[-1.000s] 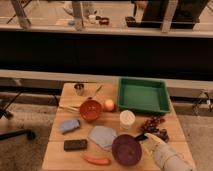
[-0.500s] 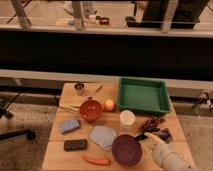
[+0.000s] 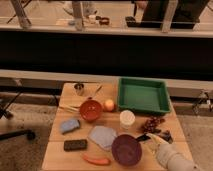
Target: Wipe table surface with brush
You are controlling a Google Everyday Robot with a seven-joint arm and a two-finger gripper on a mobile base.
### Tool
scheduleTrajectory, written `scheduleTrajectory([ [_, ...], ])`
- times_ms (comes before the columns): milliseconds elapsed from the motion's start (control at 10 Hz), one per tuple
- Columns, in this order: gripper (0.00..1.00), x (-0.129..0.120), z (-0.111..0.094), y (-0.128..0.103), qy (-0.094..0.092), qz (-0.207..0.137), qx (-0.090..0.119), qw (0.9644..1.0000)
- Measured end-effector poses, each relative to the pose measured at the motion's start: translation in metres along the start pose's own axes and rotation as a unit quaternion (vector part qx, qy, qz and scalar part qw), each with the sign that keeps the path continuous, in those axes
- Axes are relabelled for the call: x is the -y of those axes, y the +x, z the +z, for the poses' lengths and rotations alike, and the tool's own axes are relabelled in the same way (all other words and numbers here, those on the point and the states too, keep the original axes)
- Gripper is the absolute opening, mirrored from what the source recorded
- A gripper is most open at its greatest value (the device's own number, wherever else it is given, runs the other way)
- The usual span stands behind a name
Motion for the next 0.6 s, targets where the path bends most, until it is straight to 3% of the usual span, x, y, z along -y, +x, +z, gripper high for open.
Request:
scheduleTrajectory([
  [600, 0.00, 0.0044, -0.0061, -0.0085, -0.028, 0.005, 0.011, 0.9995],
])
